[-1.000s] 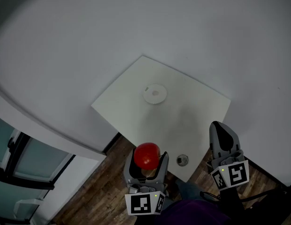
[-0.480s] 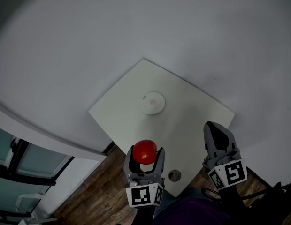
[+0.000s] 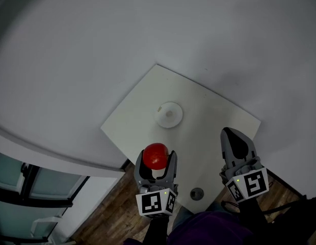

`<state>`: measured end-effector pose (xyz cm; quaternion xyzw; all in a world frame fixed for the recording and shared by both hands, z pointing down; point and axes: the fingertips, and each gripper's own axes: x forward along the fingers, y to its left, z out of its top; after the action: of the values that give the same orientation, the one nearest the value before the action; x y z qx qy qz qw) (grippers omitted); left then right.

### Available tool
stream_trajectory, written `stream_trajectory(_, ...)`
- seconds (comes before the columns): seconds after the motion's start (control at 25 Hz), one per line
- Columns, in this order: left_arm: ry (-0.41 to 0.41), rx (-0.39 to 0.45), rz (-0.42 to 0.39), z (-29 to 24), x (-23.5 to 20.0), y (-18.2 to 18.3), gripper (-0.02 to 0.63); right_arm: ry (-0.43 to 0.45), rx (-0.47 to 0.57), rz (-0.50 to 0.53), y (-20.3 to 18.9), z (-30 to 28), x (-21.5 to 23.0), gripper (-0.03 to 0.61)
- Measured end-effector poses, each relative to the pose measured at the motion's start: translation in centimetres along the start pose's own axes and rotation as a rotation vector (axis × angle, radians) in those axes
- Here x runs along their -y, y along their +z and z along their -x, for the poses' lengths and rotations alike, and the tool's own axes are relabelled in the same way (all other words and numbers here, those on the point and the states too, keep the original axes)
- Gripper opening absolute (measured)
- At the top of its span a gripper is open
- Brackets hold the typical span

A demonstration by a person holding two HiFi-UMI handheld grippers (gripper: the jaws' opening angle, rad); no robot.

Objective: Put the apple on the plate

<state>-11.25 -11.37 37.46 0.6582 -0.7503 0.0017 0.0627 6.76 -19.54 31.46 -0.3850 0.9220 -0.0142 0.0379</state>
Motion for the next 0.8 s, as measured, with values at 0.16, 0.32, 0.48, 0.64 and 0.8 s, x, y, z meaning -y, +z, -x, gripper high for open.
stream_trajectory(0.16, -0.03, -0.012, 0.01, -2.1, -1.2, -0.4, 0.394, -0.021, -0.004, 0.006, -0.2, -1.4, -0.3, 0.01)
stream_trajectory(0.32, -0.057, -0.014, 0.032, -3.6, -1.9, -0.8, 0.394, -0.057, -0.015, 0.026, -0.6, -1.6, -0.3, 0.009)
stream_trajectory(0.48, -0.089, -0.029, 0.041, -5.5, -2.4, -1.5, 0.394, -0.09, -0.036, 0.045, -1.0, -2.2, 0.0, 0.01)
stream_trajectory(0.64, -0.126, -0.059, 0.036, -7.8, -2.7, -2.9, 0.394, -0.115, -0.057, 0.057, -1.6, -3.2, 0.5, 0.009)
stream_trajectory(0.8, -0.135, -0.086, 0.041, -9.9, -3.2, -4.3, 0.394, -0.128, -0.082, 0.064, -2.3, -4.1, 1.0, 0.009)
